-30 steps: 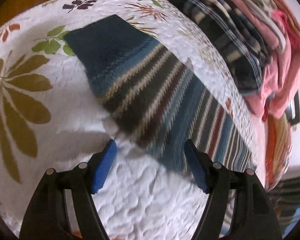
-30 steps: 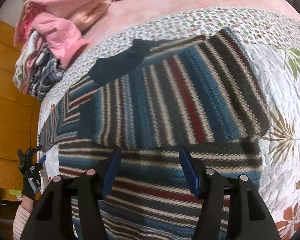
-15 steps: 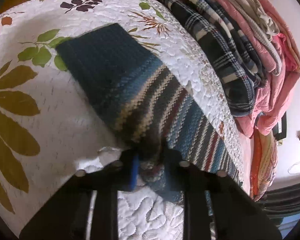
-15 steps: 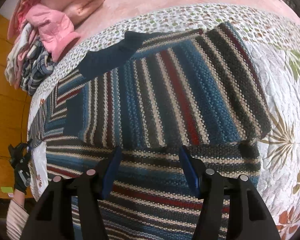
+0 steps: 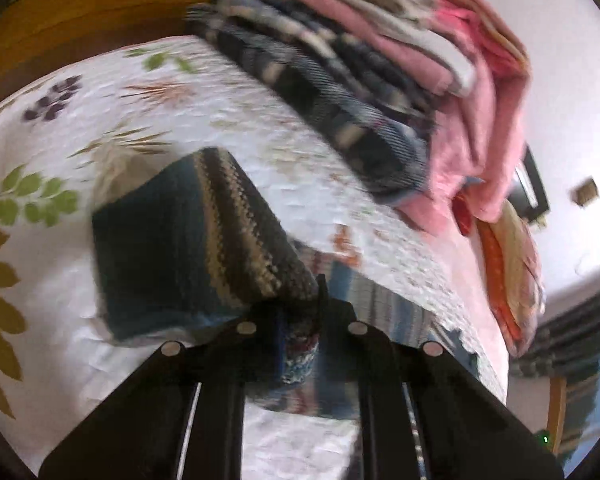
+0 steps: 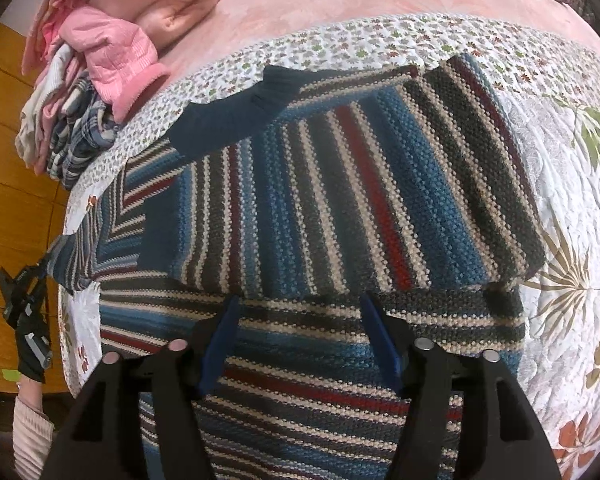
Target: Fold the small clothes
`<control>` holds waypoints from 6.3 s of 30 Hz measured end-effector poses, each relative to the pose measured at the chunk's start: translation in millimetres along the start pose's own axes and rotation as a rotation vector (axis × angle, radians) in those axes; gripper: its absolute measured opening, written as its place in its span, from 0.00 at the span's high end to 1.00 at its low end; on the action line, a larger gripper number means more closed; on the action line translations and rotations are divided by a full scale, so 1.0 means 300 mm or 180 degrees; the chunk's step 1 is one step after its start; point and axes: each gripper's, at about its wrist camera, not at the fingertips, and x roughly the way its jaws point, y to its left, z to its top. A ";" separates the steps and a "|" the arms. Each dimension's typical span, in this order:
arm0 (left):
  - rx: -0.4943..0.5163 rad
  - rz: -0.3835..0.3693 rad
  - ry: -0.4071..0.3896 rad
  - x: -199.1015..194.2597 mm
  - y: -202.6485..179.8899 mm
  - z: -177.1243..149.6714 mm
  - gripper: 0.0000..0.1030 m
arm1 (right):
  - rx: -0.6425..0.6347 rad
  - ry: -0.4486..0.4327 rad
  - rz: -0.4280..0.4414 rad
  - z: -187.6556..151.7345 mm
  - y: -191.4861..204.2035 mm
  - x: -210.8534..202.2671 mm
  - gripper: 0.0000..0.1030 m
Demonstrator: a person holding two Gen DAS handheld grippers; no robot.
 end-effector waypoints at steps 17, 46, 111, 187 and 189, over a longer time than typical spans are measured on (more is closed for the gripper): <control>0.0864 -0.0704 0.0531 0.116 -0.550 -0.304 0.90 | 0.0055 -0.0054 0.0062 0.012 -0.015 -0.027 0.36; 0.1142 -0.0222 0.1470 0.299 -0.632 -0.643 0.70 | -0.0033 0.0080 0.0054 0.009 -0.009 -0.012 0.36; 0.1735 0.0456 0.1032 0.370 -0.438 -0.476 0.58 | -0.0560 0.0369 -0.0147 0.146 0.368 0.277 0.79; 0.2096 0.0266 0.1269 0.447 -0.550 -0.613 0.45 | 0.0144 -0.0021 -0.0432 0.078 -0.121 0.155 0.90; 0.2107 0.0293 0.1273 0.439 -0.551 -0.614 0.45 | 0.0166 -0.0008 -0.0481 0.079 -0.115 0.154 0.90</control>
